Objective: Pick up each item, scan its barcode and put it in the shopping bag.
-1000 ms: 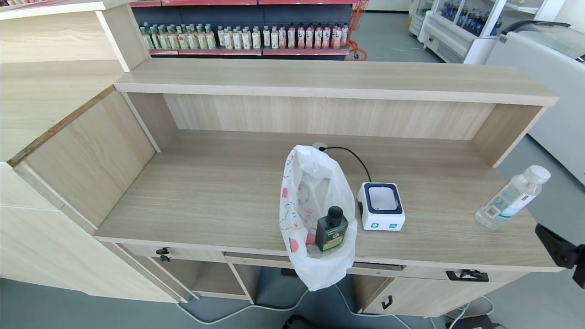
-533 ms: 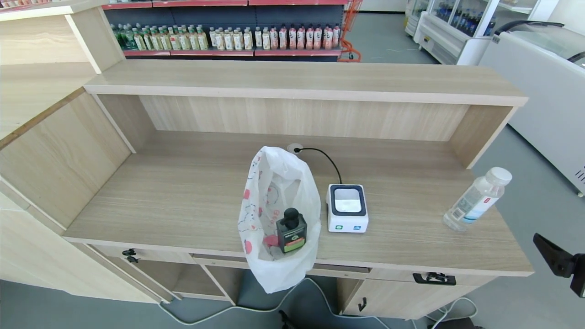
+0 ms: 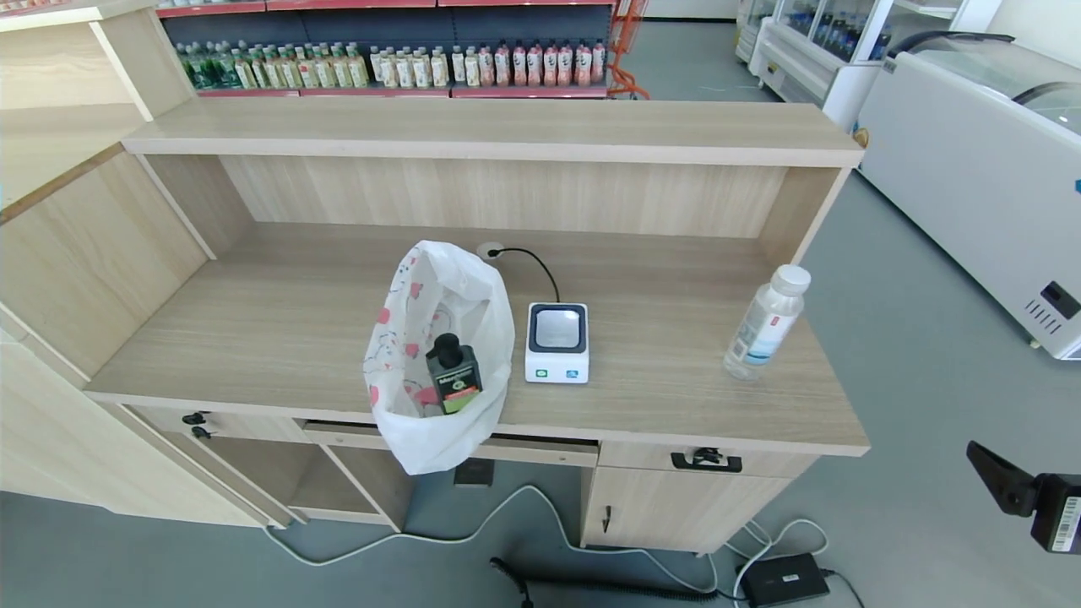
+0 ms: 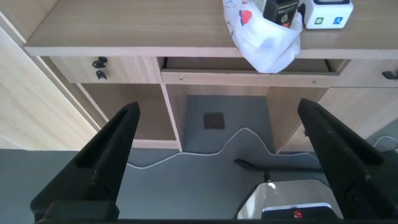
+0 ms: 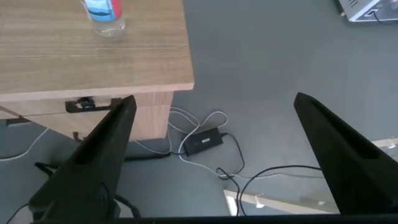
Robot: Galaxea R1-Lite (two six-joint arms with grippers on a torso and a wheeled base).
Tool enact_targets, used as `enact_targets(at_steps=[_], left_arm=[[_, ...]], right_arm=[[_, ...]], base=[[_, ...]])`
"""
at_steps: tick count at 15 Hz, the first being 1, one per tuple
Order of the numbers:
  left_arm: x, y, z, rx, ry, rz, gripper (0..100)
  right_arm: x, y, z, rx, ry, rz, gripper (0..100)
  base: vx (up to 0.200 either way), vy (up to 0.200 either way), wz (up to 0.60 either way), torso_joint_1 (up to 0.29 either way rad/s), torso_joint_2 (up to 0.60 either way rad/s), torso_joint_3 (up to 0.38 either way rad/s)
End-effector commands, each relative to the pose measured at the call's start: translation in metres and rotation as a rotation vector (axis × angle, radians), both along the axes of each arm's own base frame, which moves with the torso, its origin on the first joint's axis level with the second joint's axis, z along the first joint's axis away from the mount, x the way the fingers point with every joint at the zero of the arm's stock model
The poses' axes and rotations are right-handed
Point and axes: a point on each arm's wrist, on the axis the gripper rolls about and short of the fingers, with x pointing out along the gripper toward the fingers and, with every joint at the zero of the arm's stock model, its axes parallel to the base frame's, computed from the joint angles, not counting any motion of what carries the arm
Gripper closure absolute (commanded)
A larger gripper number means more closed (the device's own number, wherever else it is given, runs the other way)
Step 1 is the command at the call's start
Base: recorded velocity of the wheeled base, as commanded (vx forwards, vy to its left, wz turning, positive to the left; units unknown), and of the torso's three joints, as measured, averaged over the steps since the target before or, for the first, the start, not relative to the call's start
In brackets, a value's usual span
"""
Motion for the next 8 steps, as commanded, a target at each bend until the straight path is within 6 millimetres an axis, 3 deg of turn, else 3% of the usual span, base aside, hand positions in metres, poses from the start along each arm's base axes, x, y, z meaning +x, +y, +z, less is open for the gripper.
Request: enact_targets(at_steps=[1,3,4,6,8], left_arm=[[0.0,0.0,0.0,-0.004,0.0,0.001,0],[0.0,0.0,0.0,-0.01,0.001,0.0,0],[0.0,0.0,0.0,-0.01,0.001,0.0,0],[0.0,0.0,0.0,-0.01,0.001,0.0,0],[0.0,0.0,0.0,-0.01,0.001,0.0,0]], right_arm=[[0.006,0.001,-0.002,0.005,0.021,-0.001,0],[0.022,0.005,0.004,0.038,0.022,-0.008,0],[0.048,0.012,0.015,0.113,0.005,0.004,0],[0.072,0.019,0.024,0.177,-0.006,0.048,0],[0.109,0.028,0.023,0.228,-0.024,0.093,0]], base=[[0.0,0.0,0.0,0.0,0.0,0.0],[0.0,0.0,0.0,0.0,0.0,0.0],[0.0,0.0,0.0,0.0,0.0,0.0],[0.0,0.0,0.0,0.0,0.0,0.0],[0.0,0.0,0.0,0.0,0.0,0.0]])
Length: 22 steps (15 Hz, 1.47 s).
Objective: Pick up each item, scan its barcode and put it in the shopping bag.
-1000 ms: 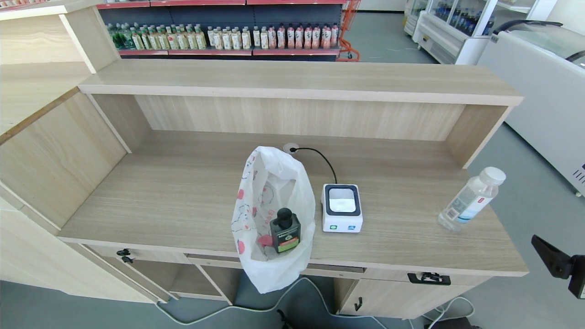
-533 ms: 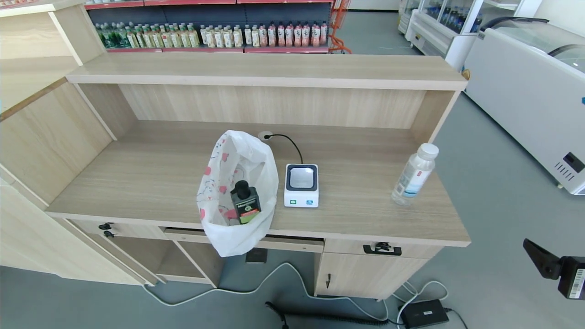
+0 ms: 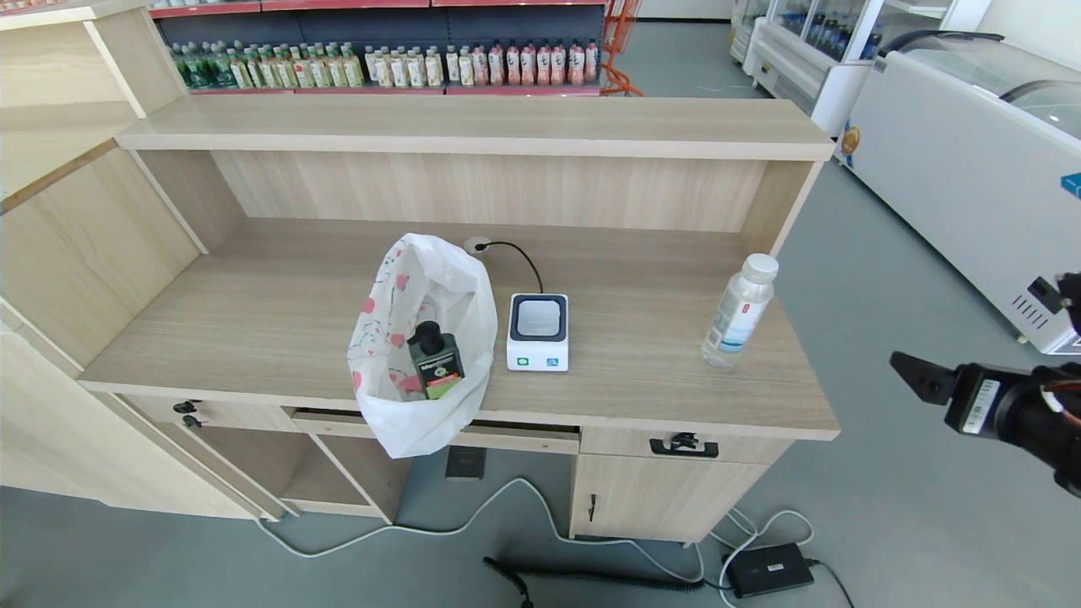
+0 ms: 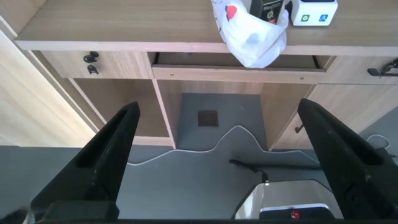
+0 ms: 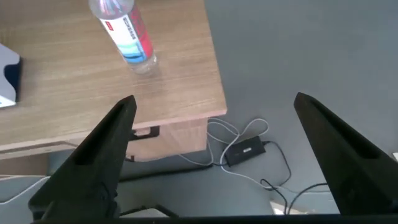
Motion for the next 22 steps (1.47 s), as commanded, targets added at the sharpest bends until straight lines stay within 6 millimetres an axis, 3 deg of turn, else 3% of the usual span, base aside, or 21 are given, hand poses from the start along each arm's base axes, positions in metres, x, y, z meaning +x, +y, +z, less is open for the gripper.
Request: enact_targets(at_steps=[1,7,22], left_arm=[[0.0,0.0,0.0,0.0,0.0,0.001,0],[0.0,0.0,0.0,0.0,0.0,0.001,0],[0.0,0.0,0.0,-0.001,0.0,0.001,0]], right_arm=[[0.051,0.012,-0.016,0.023,0.035,0.031,0],[0.084,0.021,-0.052,0.013,0.049,0.045,0],[0.087,0.026,-0.058,-0.035,0.065,0.071,0]], base=[[0.0,0.0,0.0,0.0,0.0,0.0],[0.0,0.0,0.0,0.0,0.0,0.0],[0.0,0.0,0.0,0.0,0.0,0.0]])
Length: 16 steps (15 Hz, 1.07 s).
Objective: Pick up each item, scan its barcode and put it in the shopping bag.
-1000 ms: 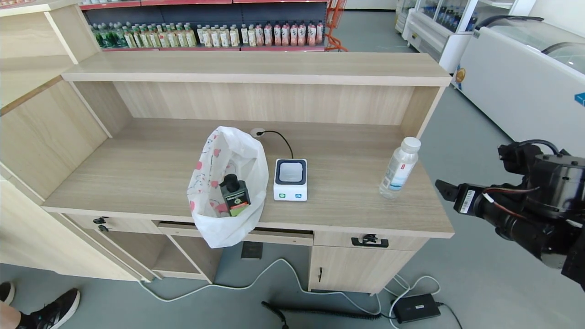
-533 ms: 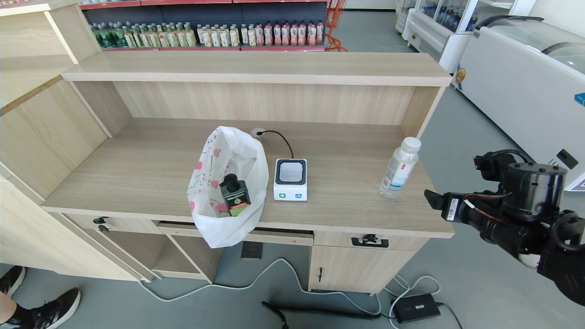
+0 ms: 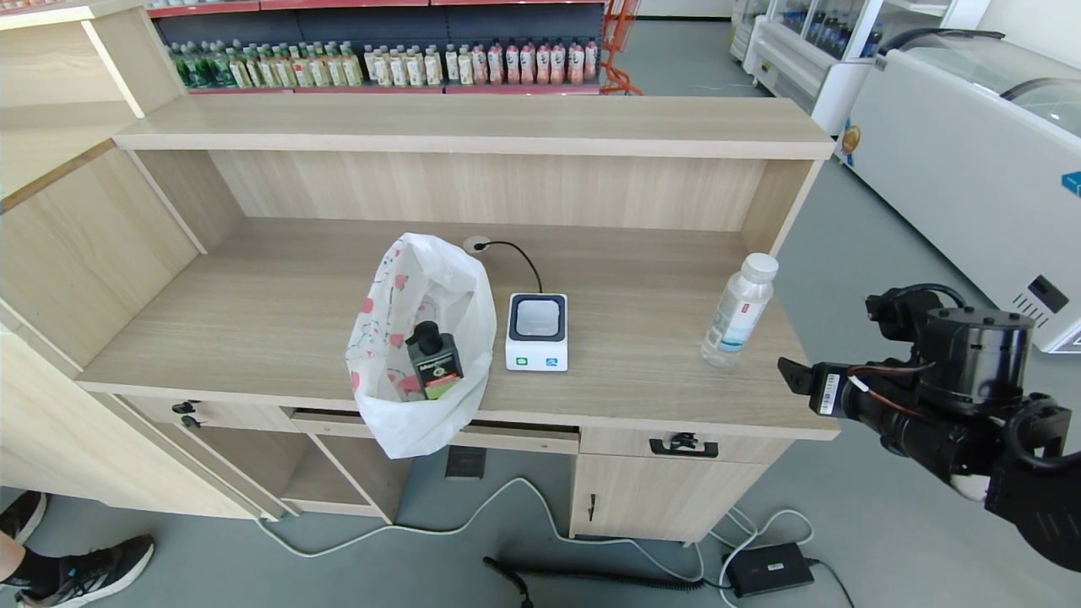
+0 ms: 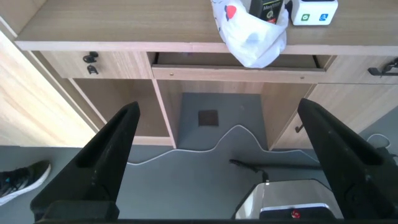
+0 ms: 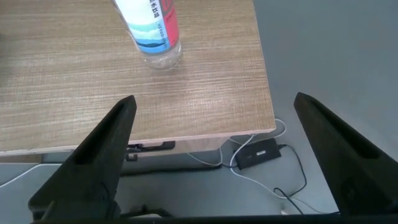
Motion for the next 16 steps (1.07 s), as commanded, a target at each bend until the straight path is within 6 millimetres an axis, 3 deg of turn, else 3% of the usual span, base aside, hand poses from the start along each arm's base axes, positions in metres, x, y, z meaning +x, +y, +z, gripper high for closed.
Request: enact_targets(at_steps=[1,6,14,16], left_arm=[[0.0,0.0,0.0,0.002,0.001,-0.002,0],[0.0,0.0,0.0,0.002,-0.001,-0.001,0],[0.0,0.0,0.0,0.001,-0.001,-0.001,0],[0.0,0.0,0.0,0.001,-0.002,-0.001,0]], right_arm=[[0.0,0.0,0.0,0.001,-0.001,0.0,0],[0.002,0.0,0.003,0.01,-0.028,0.001,0],[0.006,0.003,-0.003,0.031,-0.013,0.053,0],[0.015,0.004,-0.011,0.031,-0.037,0.063,0]], base=[[0.0,0.0,0.0,0.0,0.0,0.0],[0.2,0.0,0.0,-0.002,0.0,0.001],[0.0,0.0,0.0,0.0,0.0,0.0],[0.0,0.0,0.0,0.0,0.0,0.0]])
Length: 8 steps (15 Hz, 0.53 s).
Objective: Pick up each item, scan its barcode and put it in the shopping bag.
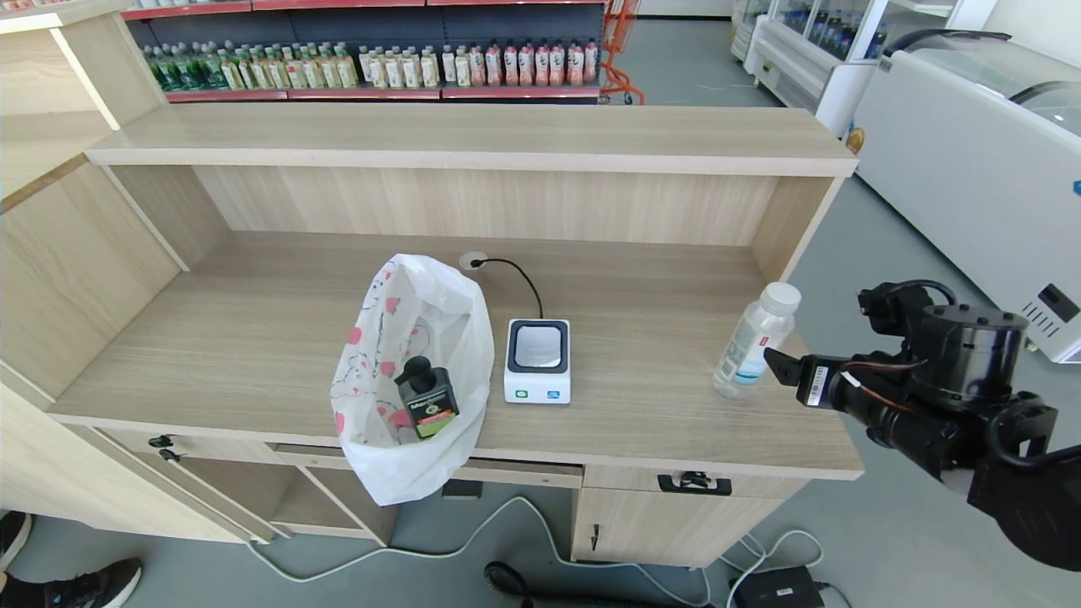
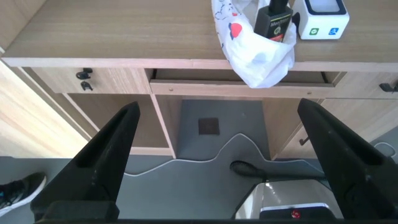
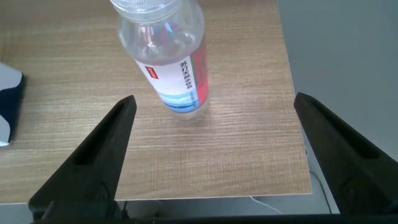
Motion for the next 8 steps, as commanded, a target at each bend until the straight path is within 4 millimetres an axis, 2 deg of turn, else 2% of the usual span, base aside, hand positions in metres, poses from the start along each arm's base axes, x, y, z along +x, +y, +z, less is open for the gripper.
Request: enact_targets(at_steps=[1,8], left_arm=[[0.0,0.0,0.0,0.0,-0.002,0.0,0],[0.0,0.0,0.0,0.0,0.0,0.0,0]], right_arm=[[0.01,0.002,-0.014,-0.006,0.006,0.006,0],[0.033,0.013,-0.047,-0.103,-0.061,0.123,0]], base=[[0.0,0.0,0.0,0.0,0.0,0.0],[0.0,0.0,0.0,0.0,0.0,0.0]])
